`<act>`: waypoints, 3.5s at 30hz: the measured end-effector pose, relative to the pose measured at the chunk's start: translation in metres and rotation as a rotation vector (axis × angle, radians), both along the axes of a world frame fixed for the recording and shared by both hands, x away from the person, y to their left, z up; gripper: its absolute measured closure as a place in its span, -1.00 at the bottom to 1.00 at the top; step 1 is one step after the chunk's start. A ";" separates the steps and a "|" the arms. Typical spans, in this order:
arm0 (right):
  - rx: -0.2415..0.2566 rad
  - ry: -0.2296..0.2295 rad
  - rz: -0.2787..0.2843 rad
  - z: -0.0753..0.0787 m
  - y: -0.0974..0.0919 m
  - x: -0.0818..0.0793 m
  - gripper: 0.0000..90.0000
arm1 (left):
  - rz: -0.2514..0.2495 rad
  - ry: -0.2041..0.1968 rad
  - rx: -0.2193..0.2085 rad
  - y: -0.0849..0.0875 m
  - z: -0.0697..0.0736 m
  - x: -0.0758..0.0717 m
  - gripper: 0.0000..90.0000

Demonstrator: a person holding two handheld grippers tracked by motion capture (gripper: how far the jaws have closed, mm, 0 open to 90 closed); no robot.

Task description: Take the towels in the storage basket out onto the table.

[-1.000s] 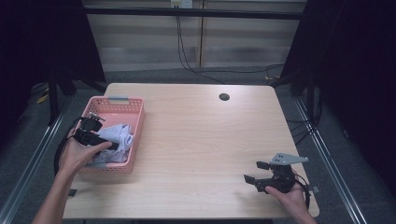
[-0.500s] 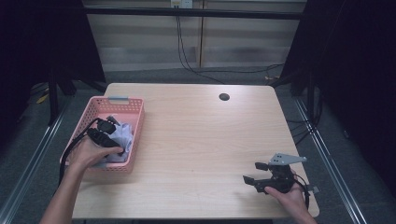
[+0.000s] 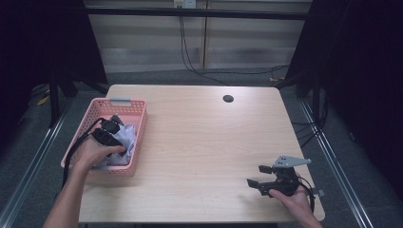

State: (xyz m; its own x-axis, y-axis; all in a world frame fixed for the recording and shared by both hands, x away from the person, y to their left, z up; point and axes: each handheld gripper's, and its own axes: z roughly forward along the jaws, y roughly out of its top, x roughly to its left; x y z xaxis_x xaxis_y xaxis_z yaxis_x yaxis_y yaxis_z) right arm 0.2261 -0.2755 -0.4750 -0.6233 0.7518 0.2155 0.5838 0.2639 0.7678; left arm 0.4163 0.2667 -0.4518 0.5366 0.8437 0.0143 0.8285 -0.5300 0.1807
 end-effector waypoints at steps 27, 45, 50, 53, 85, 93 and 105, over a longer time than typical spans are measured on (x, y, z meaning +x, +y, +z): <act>-0.006 0.004 -0.030 0.001 -0.003 0.001 -0.51 | 0.073 -0.147 -0.262 0.044 0.024 -0.010 0.51; -0.012 0.004 -0.025 0.000 -0.002 0.002 -0.51 | 0.111 -0.257 -0.486 0.070 0.061 -0.019 0.50; -0.013 0.002 -0.024 0.001 -0.002 0.001 -0.51 | 0.118 -0.282 -0.541 0.073 0.071 -0.020 0.50; -0.013 0.002 -0.025 0.001 -0.002 0.001 -0.51 | 0.117 -0.298 -0.553 0.073 0.076 -0.021 0.50; -0.014 0.006 -0.022 0.001 -0.002 0.002 -0.51 | 0.093 -0.506 -0.628 0.065 0.161 -0.024 0.50; -0.013 0.008 -0.021 0.001 -0.002 0.002 -0.51 | 0.088 -0.544 -0.629 0.066 0.179 -0.025 0.50; -0.012 0.010 -0.020 0.001 -0.002 0.002 -0.51 | 0.093 -0.586 -0.647 0.067 0.206 -0.024 0.50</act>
State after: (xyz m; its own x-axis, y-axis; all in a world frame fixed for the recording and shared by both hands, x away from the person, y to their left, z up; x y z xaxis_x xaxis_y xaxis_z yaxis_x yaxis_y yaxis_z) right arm 0.2280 -0.2776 -0.4744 -0.6062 0.7664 0.2126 0.5966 0.2615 0.7587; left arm 0.3919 0.3337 -0.2462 0.5211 0.8218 -0.2303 0.5427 -0.1109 0.8326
